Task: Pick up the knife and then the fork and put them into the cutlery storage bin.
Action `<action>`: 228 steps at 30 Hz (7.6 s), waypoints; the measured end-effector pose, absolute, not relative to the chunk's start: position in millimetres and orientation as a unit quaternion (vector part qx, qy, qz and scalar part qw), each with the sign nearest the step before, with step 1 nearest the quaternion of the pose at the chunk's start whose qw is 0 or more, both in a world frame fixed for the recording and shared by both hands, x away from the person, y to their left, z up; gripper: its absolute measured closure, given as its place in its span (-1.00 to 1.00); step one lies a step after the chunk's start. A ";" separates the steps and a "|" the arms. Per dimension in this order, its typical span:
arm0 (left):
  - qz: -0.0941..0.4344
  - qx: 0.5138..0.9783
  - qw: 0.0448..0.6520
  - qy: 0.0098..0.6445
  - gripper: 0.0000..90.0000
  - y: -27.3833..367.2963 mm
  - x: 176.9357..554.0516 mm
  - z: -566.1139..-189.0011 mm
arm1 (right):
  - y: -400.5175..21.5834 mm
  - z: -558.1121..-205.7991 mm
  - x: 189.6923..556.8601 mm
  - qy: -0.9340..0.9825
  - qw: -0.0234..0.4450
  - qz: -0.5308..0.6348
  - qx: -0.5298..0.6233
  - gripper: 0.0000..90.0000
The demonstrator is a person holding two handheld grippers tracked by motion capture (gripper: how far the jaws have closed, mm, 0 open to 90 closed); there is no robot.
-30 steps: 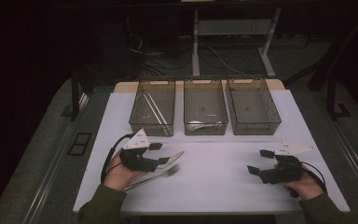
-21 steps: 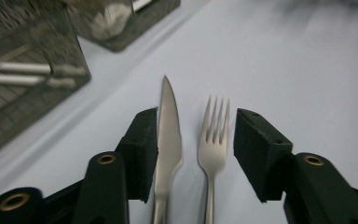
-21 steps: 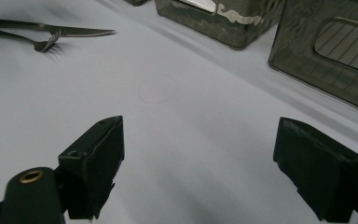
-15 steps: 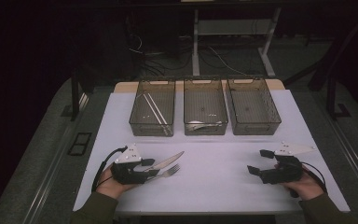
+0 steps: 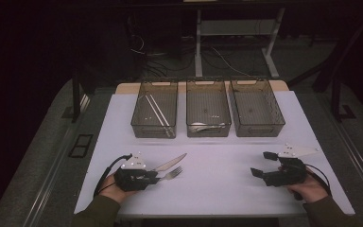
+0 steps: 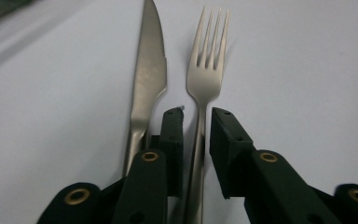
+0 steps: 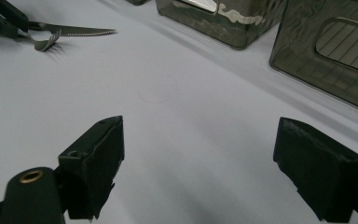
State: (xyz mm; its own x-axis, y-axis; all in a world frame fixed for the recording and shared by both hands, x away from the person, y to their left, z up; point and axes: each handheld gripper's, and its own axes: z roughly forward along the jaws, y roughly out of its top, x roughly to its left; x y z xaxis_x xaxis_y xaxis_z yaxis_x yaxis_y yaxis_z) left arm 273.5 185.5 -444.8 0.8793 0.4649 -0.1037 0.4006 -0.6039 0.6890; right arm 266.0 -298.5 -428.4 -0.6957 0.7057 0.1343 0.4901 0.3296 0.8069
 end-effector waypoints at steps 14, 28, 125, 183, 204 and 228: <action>0.035 0.898 0.368 0.237 0.88 182.4 277.3 -444.8 | -298.2 -428.4 266.0 0.807 0.121 0.444 0.370 -0.64; 0.050 0.874 0.414 0.250 0.88 168.2 281.0 -419.9 | -301.7 -416.7 265.6 0.799 0.090 0.473 0.359 -0.70; 0.065 0.839 0.480 0.249 -0.57 150.7 281.7 -418.0 | -351.0 -340.9 348.4 0.677 0.161 0.550 0.462 0.93; 0.074 0.844 0.467 0.252 -1.00 150.3 280.7 -424.8 | -344.9 -375.5 450.0 0.686 0.218 0.414 0.558 0.91; 0.073 0.843 0.467 0.255 -1.00 149.3 280.8 -425.2 | -362.8 -387.9 412.3 0.713 0.187 0.415 0.533 0.25; 0.076 0.847 0.459 0.259 -1.00 153.9 281.4 -423.8 | -330.3 -374.1 348.9 0.772 0.140 0.463 0.412 -0.38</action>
